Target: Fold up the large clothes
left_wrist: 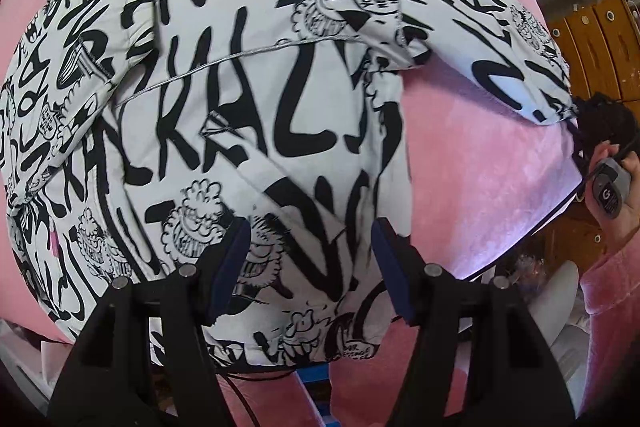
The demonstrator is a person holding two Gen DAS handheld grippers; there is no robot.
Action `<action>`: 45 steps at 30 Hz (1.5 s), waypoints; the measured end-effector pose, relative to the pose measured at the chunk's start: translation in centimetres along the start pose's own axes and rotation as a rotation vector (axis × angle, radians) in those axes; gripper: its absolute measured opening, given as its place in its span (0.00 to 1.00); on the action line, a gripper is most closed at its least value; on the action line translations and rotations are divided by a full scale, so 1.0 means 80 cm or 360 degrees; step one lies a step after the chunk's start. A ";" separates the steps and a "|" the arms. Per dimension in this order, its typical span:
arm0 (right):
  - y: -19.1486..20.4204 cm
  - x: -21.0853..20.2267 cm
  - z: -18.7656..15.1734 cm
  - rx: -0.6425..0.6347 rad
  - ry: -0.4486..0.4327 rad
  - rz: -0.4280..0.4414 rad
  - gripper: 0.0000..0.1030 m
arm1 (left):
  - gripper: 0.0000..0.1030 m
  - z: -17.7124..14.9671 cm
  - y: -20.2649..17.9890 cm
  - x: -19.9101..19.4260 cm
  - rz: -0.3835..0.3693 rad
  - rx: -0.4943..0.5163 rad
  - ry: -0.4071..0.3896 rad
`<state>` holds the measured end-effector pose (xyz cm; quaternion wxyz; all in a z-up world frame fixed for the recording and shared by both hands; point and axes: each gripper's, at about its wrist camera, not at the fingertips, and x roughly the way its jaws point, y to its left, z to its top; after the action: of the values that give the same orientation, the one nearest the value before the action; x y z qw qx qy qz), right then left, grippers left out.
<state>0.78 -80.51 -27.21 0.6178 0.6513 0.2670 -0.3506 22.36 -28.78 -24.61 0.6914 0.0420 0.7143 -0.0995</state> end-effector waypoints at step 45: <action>0.148 0.077 -0.900 -0.3004 0.0202 0.0177 0.14 | 0.58 -0.107 0.483 -0.041 -0.0186 -0.0635 -0.0250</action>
<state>22.89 -10.71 -25.39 0.8895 -0.0876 0.4419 0.0759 21.77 10.90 -24.38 0.7326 -0.1450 0.6651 0.0011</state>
